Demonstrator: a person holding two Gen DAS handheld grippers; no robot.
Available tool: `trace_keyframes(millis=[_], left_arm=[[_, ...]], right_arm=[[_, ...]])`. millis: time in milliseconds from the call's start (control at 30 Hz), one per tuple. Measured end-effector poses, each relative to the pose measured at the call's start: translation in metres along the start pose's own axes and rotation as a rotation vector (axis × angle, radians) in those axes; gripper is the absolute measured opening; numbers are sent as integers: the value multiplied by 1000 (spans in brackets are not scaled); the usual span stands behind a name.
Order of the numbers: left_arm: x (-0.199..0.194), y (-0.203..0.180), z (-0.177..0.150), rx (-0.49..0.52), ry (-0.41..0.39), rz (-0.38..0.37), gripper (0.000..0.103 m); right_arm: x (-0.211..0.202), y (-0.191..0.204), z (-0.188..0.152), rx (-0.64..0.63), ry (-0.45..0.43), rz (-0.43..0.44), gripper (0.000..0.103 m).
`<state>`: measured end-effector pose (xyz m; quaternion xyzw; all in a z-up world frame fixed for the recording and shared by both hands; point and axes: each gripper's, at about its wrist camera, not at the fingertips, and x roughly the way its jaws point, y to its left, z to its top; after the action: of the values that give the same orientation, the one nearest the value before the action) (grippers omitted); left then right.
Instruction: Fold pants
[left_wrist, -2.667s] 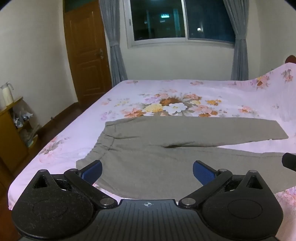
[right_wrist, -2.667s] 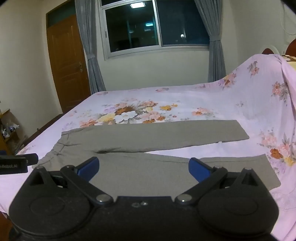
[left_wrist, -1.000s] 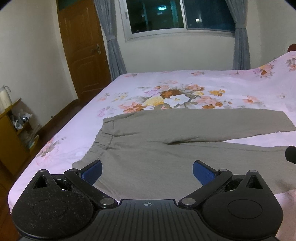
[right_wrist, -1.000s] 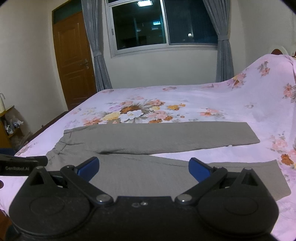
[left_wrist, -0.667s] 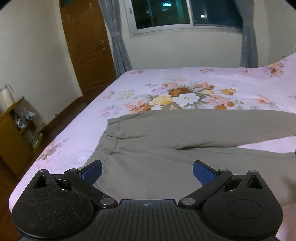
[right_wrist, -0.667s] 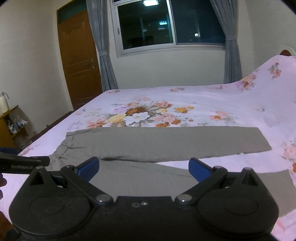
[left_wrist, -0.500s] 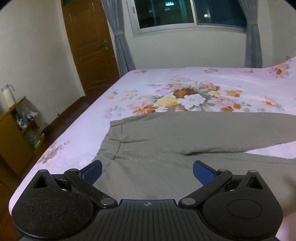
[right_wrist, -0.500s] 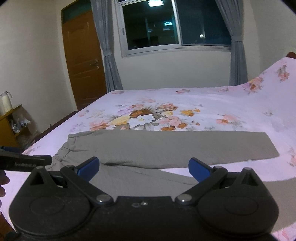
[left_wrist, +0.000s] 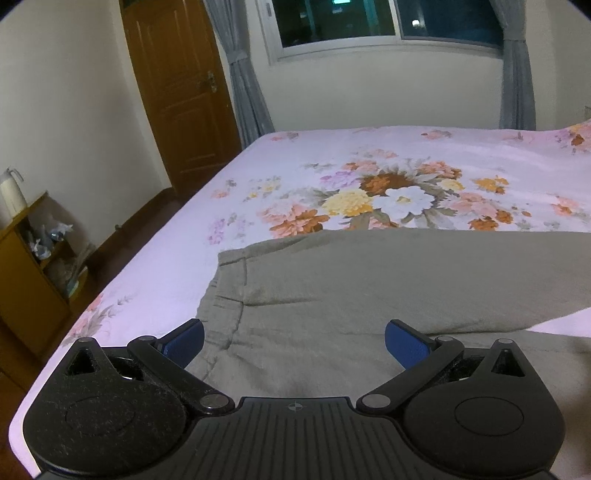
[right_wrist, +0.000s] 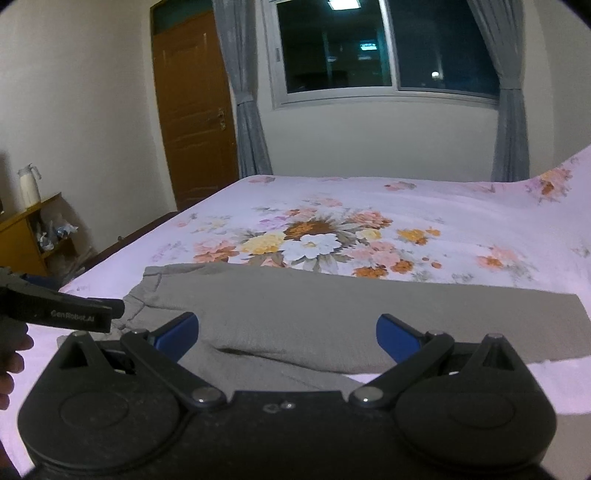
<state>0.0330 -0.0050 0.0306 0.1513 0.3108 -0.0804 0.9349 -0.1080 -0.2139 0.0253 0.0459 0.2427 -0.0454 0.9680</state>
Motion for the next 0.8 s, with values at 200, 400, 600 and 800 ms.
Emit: trace_keyframes(millis=[200,400,600,800], left_arm=[[32,10,7,-3,20,31,103],[65,19,7,-5,46,51,103],[105,32,8,-4,73,75,103],[155,50,12,-44,128,96,103]], right_arm=[[33,2,5,-5,15,27,97],[69,6,8,-48,31,60,88],[110,5,13,-46,59,112,82],[162,4,17,-76,104,136,80]])
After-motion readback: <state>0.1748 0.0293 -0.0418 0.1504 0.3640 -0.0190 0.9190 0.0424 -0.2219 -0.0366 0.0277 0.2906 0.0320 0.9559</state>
